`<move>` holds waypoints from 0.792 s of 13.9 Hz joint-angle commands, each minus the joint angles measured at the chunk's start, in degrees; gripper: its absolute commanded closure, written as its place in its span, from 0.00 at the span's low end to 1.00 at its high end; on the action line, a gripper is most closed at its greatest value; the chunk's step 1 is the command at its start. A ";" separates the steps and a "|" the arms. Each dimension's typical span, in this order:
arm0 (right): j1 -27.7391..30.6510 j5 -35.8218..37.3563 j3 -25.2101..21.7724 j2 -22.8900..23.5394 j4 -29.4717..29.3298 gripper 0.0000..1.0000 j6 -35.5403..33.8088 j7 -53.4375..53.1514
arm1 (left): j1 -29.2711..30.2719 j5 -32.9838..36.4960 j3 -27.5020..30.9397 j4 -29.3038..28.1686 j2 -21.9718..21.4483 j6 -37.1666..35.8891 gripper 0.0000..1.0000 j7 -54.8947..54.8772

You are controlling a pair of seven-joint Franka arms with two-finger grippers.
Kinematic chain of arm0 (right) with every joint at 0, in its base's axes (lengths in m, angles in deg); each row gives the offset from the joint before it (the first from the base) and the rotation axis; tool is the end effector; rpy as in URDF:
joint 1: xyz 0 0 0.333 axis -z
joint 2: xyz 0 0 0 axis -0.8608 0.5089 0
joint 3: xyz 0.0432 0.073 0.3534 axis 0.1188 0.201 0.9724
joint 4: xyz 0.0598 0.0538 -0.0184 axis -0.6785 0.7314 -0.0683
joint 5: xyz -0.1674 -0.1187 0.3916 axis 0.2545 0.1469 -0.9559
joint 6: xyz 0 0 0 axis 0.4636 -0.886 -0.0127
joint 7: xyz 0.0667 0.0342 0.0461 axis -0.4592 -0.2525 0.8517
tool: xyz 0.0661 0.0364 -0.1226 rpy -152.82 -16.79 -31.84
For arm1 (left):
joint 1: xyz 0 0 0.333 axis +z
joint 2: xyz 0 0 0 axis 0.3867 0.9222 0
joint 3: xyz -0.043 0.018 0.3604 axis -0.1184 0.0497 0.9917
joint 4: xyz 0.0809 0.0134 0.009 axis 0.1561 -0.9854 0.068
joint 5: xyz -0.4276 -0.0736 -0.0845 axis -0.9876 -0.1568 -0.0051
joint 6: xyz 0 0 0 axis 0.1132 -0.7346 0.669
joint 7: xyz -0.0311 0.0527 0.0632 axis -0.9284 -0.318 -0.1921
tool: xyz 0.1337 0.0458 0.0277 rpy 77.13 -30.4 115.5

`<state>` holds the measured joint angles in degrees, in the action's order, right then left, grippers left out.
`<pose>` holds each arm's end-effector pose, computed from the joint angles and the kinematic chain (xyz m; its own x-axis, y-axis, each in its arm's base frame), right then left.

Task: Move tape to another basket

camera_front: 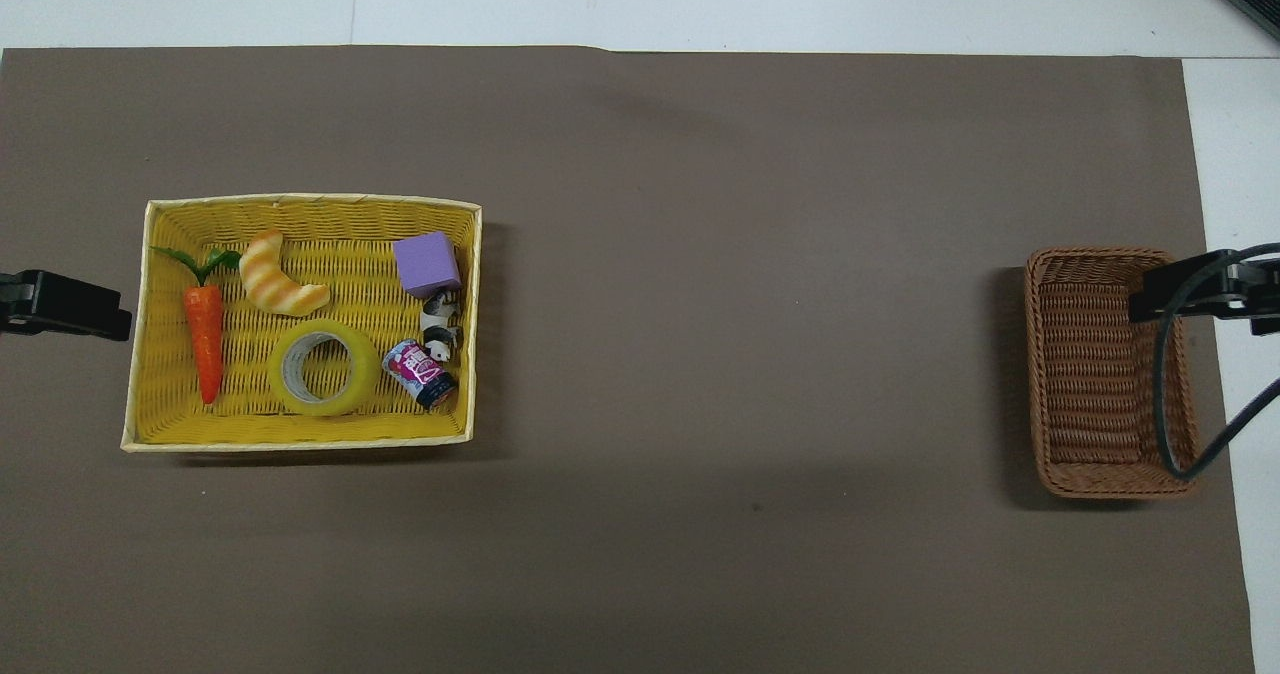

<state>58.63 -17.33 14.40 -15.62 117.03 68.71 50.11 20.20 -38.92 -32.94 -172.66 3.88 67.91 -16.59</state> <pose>0.5777 -0.0151 0.6698 0.9924 -0.1168 -0.0387 -0.1177 -0.9928 -0.0230 0.5660 -0.0376 0.6718 0.9962 -0.0738 -0.0460 -0.0732 -0.9972 0.0139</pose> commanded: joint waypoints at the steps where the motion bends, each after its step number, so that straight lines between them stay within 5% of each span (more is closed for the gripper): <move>1: 0.60 -1.13 0.23 -0.78 0.70 0.00 -0.36 -0.65 | -0.35 0.12 0.19 1.72 1.12 -1.99 0.00 -0.36; 11: 0.60 -1.22 0.23 -0.78 0.70 0.00 -0.36 -0.65 | -0.44 -0.14 0.10 1.62 0.77 -1.55 0.00 0.17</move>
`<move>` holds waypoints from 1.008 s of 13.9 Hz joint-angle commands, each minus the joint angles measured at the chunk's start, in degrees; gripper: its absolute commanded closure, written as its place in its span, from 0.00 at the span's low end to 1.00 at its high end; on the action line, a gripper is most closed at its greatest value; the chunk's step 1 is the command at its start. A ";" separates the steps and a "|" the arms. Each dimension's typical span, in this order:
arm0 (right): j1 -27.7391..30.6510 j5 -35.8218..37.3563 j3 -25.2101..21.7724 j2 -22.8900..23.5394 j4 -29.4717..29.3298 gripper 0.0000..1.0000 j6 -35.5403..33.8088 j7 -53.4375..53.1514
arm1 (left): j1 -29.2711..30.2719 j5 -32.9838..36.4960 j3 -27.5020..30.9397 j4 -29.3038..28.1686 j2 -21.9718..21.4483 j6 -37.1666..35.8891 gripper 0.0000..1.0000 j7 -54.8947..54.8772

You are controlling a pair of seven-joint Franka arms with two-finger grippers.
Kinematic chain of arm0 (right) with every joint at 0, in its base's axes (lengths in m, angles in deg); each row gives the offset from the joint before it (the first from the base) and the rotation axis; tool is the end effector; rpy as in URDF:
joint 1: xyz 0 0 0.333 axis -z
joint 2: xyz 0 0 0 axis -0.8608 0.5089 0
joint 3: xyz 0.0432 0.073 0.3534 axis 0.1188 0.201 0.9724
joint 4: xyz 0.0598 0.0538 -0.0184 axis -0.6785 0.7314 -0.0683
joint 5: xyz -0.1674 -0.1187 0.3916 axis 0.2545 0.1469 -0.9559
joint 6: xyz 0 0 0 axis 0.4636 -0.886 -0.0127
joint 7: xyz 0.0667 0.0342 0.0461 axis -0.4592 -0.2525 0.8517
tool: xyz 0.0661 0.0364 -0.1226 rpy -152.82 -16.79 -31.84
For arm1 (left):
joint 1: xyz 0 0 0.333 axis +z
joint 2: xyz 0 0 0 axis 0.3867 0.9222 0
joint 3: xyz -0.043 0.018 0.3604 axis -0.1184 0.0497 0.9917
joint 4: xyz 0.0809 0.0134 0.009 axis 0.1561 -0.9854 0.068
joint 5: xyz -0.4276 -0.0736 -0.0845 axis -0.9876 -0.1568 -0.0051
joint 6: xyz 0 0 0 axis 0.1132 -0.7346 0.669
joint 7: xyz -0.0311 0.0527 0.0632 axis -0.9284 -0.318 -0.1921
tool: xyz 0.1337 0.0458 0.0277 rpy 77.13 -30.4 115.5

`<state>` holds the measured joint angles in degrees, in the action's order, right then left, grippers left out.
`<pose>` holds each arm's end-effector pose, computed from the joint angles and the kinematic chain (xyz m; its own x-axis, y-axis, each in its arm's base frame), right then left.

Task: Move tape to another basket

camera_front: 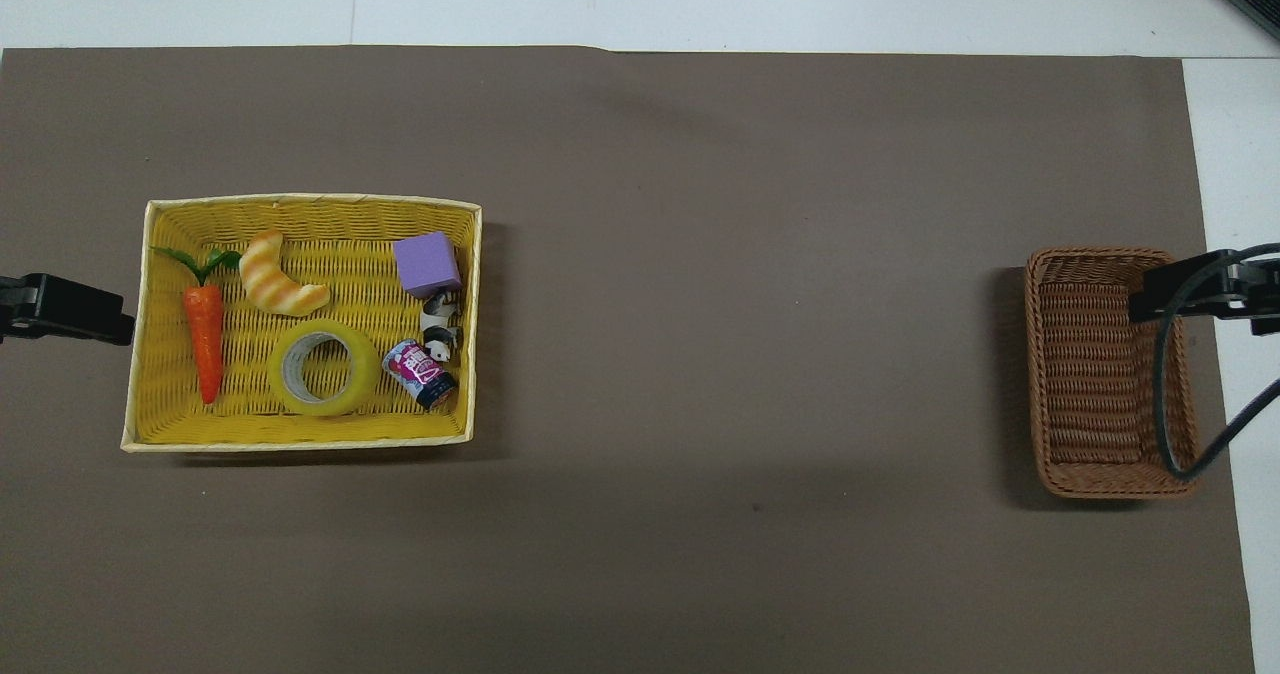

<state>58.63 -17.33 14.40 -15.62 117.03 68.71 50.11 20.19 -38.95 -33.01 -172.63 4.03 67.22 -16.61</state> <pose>0.5777 -0.0151 0.6698 0.9924 -0.1168 -0.0387 -0.1177 -0.9928 -0.0230 0.5650 -0.0384 0.6697 0.9953 -0.0757 -0.0601 -0.0750 -0.9971 0.0146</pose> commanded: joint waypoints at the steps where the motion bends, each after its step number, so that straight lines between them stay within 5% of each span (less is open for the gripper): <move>1: 0.60 -1.22 0.32 -0.78 0.70 0.00 -0.36 -0.65 | -0.34 -0.20 0.17 1.60 0.62 -0.95 0.00 0.19; 14: 0.60 -1.22 0.23 -0.78 0.70 0.00 -0.36 -0.65 | -0.08 -0.20 0.26 -6.57 -2.36 2.91 0.00 0.10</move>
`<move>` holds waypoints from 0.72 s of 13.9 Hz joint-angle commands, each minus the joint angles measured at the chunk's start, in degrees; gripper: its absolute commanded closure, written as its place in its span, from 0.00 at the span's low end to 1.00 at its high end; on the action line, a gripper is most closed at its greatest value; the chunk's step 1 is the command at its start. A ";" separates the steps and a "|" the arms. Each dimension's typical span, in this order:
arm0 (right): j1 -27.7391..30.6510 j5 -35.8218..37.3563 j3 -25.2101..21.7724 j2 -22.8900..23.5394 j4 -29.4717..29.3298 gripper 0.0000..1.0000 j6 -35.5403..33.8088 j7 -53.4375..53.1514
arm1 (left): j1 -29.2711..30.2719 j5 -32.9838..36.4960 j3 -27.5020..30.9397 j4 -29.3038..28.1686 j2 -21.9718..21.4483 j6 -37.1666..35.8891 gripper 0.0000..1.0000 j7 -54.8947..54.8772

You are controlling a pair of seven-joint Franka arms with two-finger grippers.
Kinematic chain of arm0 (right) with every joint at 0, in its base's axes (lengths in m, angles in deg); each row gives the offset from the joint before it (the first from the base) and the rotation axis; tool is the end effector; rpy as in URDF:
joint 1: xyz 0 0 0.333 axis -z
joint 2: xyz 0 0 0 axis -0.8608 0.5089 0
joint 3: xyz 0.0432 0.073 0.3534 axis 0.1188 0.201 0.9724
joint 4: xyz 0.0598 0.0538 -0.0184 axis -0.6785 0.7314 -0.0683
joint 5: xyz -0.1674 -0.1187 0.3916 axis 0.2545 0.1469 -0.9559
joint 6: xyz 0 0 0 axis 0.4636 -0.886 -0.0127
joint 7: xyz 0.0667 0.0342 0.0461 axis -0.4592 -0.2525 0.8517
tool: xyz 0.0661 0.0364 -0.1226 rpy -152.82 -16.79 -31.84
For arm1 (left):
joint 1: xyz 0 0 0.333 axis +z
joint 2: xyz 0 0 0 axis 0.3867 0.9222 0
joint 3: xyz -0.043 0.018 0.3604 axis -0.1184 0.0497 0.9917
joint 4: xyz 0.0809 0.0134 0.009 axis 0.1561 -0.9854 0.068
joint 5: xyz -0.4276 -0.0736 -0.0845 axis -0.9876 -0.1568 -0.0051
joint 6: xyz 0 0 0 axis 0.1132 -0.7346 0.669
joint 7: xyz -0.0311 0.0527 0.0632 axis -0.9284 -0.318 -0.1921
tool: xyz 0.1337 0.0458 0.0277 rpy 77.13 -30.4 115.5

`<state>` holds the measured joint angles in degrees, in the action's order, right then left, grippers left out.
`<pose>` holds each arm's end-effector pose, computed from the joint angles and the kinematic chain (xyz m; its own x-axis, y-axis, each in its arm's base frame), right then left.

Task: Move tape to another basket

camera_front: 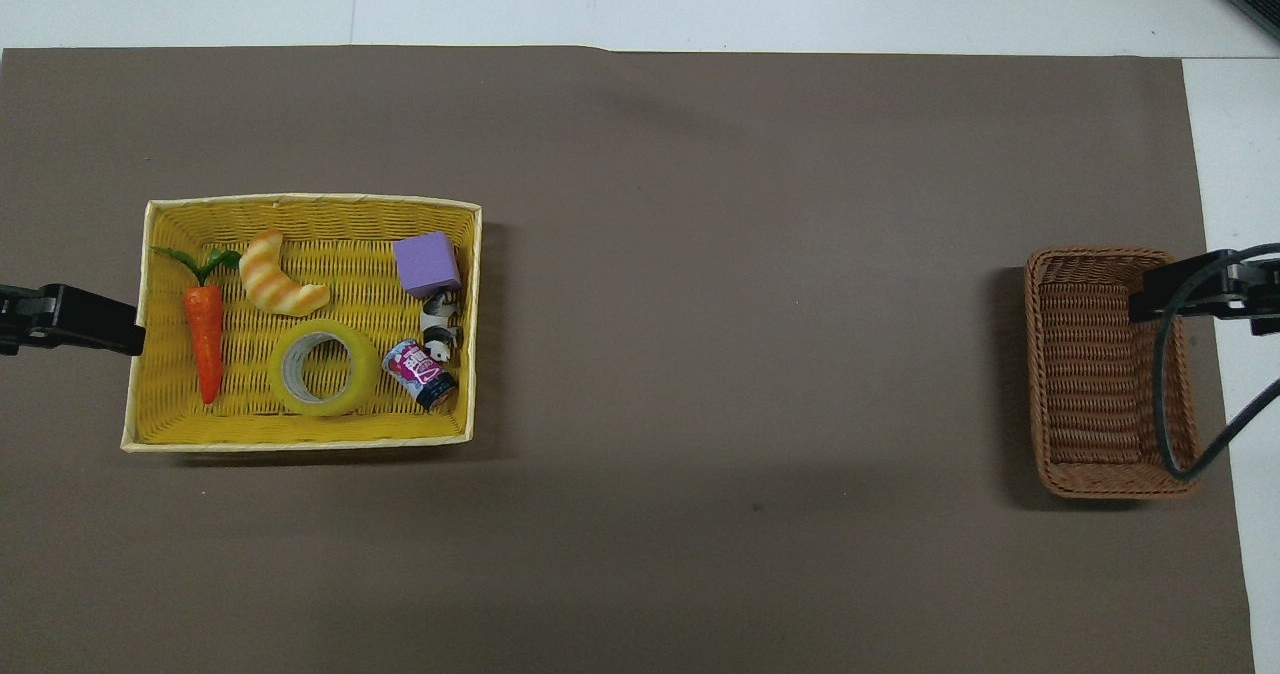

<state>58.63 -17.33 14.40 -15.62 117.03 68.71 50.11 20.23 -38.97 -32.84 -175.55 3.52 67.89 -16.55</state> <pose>0.5777 -0.0151 0.6698 0.9924 -0.1168 -0.0387 -0.1177 -0.9928 -0.0230 0.5619 -0.0362 0.6498 0.9934 -0.0707 -0.0903 -0.0696 -0.9975 0.0153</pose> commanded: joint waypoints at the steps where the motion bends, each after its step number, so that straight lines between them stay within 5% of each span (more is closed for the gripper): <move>1: 0.60 -1.22 0.32 -0.78 0.70 0.00 -0.36 -0.65 | -0.12 -0.18 0.09 -4.26 -1.86 2.85 0.00 0.04; 10: 0.60 -1.13 0.23 -0.78 0.70 0.00 -0.36 -0.65 | 0.59 -0.18 0.26 -20.24 -2.03 22.26 0.00 0.39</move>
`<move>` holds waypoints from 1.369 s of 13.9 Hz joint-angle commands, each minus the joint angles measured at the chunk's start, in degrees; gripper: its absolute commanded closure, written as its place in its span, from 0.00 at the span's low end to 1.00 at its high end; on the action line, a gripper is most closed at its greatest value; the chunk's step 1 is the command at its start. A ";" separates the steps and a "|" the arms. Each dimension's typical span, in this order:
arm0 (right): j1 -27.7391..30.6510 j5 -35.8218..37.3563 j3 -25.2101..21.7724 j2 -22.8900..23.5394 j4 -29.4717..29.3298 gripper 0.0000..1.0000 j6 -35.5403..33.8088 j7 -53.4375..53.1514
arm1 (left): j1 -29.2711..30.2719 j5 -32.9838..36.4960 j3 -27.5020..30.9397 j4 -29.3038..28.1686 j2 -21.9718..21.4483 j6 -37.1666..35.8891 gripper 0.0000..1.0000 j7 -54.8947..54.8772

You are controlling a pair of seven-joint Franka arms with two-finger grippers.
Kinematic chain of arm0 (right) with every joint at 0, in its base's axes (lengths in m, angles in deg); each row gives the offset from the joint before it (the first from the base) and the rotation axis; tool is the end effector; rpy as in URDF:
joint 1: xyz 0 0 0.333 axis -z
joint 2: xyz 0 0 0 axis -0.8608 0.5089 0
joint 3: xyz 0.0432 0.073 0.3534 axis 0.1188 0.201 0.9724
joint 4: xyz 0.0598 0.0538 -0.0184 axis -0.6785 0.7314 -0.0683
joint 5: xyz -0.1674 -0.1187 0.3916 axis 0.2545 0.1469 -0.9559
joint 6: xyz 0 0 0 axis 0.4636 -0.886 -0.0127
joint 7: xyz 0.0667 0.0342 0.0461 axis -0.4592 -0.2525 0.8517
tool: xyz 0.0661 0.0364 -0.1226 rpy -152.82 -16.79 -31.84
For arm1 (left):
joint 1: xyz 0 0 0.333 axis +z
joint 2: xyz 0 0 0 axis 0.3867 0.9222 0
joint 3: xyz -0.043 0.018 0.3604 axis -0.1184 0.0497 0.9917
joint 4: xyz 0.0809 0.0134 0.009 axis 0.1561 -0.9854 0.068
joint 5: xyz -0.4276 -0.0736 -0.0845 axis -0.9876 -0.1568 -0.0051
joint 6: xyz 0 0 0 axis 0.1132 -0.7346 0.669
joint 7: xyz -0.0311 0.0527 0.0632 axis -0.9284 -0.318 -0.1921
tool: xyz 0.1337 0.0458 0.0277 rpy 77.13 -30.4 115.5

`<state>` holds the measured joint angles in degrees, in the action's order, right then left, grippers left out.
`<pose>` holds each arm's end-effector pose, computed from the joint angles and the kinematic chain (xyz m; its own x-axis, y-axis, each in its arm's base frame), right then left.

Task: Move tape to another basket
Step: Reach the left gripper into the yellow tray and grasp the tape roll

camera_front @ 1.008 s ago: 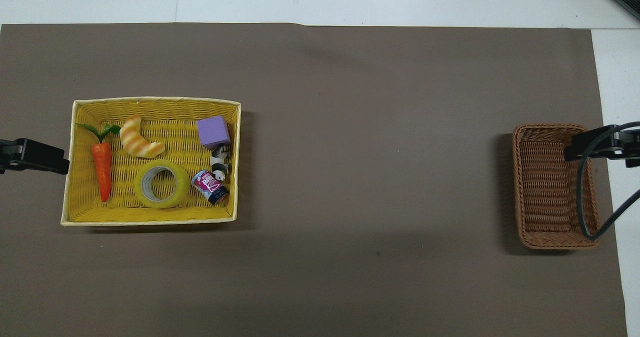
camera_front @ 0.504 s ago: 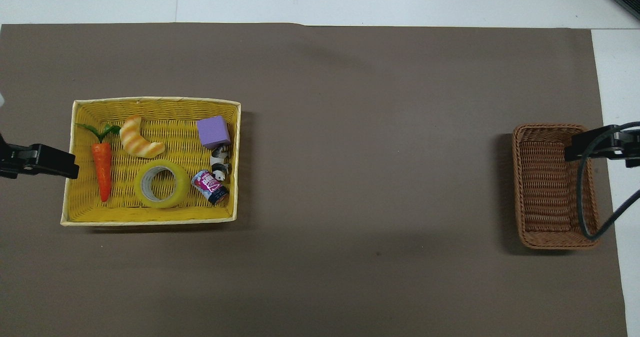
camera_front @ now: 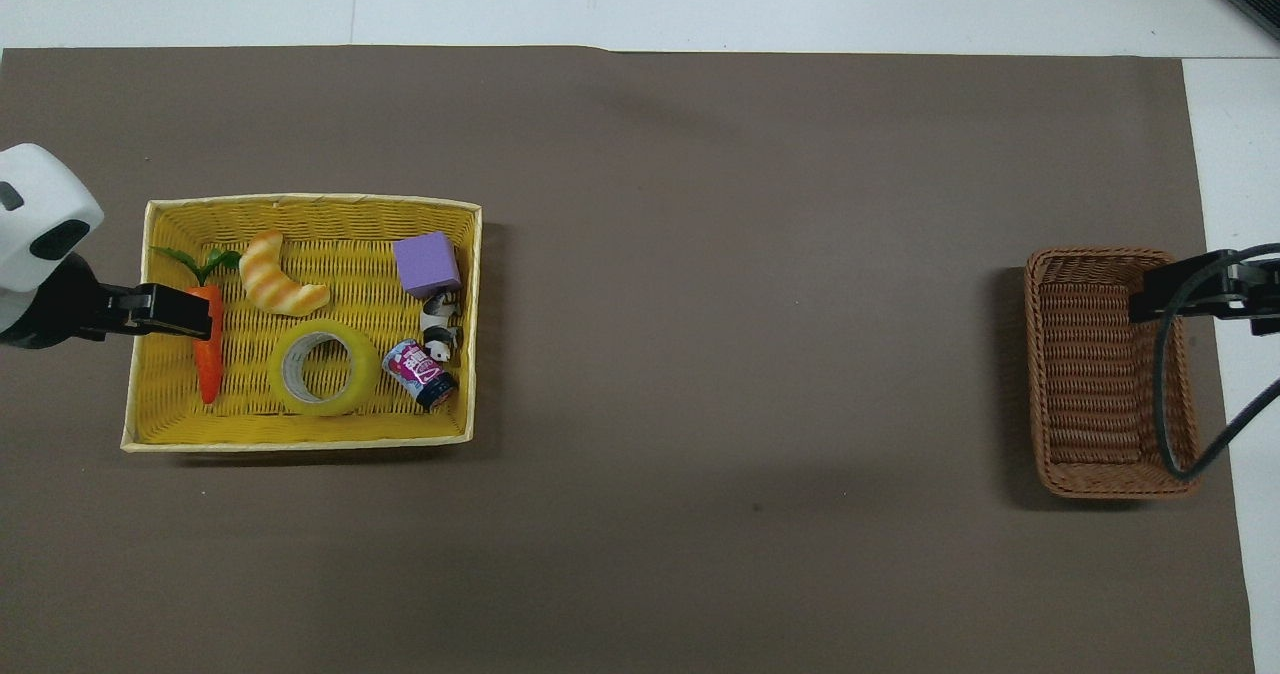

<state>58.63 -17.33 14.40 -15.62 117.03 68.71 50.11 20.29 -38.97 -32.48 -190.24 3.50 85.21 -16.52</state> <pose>0.5777 -0.0151 0.6698 0.9924 -0.1168 -0.0387 -0.1177 -0.9928 -0.0230 0.5803 -0.0324 0.5412 0.9973 -0.0586 -0.0442 -0.0579 -0.9982 0.0149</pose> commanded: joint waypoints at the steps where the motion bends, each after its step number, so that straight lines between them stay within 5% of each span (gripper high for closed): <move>1: 0.60 -1.22 0.23 -0.78 0.70 0.00 -0.36 -0.65 | 1.13 -0.18 -0.09 -7.05 -1.74 6.88 0.00 1.14; 15: 0.60 -1.22 0.23 -0.78 0.70 0.00 -0.36 -0.65 | 1.22 -2.46 -0.27 -22.17 9.25 32.02 0.03 3.44; 17: 0.60 -1.13 0.23 -0.78 0.70 0.00 -0.27 -0.65 | 1.49 -2.72 -0.27 -23.85 9.33 34.14 0.22 3.17; 19: 0.60 -1.22 0.23 -0.78 0.70 0.00 -0.36 -0.65 | 1.49 -5.00 -0.27 -24.03 9.68 34.06 0.60 2.82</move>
<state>58.63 -17.33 14.40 -15.62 117.03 68.71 50.11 21.12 -42.00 -32.39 -212.95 13.73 117.56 -13.58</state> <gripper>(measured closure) 0.000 0.260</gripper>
